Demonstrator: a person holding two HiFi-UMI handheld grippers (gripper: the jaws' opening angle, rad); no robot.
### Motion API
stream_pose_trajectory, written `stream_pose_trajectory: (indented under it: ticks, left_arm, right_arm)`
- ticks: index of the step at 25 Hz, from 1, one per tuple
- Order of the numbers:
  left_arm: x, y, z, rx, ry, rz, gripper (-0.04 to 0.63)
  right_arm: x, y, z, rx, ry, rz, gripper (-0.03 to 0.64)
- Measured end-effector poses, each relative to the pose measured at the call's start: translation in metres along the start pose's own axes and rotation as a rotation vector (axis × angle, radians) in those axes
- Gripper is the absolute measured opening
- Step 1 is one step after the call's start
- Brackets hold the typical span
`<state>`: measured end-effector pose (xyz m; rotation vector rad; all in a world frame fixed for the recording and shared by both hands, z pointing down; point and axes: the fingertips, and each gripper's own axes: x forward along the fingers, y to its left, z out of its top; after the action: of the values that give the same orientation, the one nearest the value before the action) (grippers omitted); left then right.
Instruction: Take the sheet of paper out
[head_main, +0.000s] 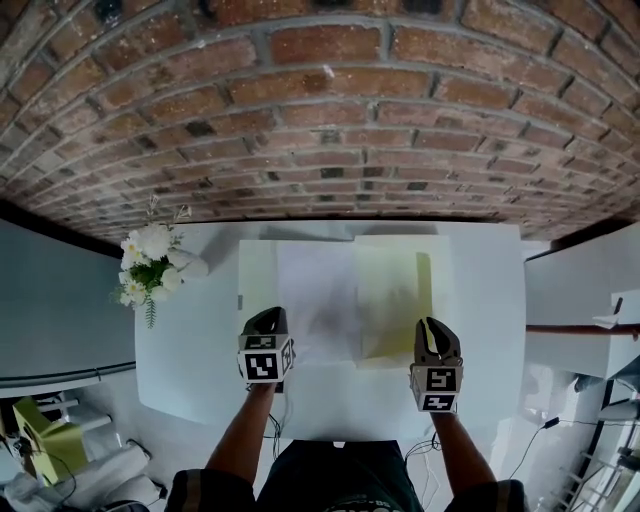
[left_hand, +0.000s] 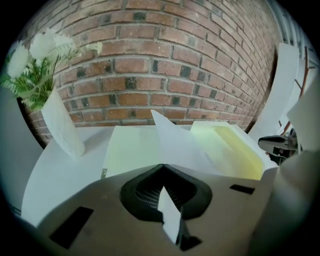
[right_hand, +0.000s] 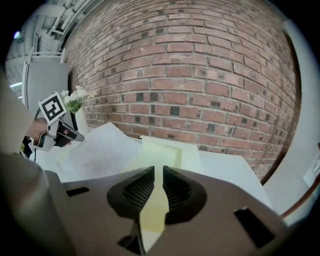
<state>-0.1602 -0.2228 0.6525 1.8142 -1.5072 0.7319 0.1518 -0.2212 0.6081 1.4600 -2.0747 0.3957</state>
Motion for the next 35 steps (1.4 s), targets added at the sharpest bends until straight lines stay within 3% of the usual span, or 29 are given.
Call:
stream_pose_trajectory:
  ticks: [5, 12, 17, 27, 35]
  left_arm:
    - [-0.022, -0.005, 0.021, 0.102, -0.092, 0.021, 0.009]
    - [-0.049, -0.015, 0.039, 0.140, -0.173, 0.006, 0.009]
    - [-0.066, -0.026, 0.046, 0.228, -0.217, 0.004, 0.009]
    - [-0.107, -0.043, 0.069, 0.326, -0.327, -0.015, 0.009]
    - [-0.143, -0.051, 0.083, 0.329, -0.413, -0.054, 0.009]
  right_arm:
    - [-0.005, 0.015, 0.011, 0.009, -0.025, 0.022, 0.107]
    - [-0.017, 0.025, 0.022, -0.008, -0.049, 0.043, 0.106]
    - [-0.028, 0.031, 0.029, -0.019, -0.066, 0.048, 0.104]
    - [-0.055, 0.045, 0.051, -0.024, -0.120, 0.049, 0.104]
    - [-0.080, 0.058, 0.067, -0.012, -0.163, 0.040, 0.103]
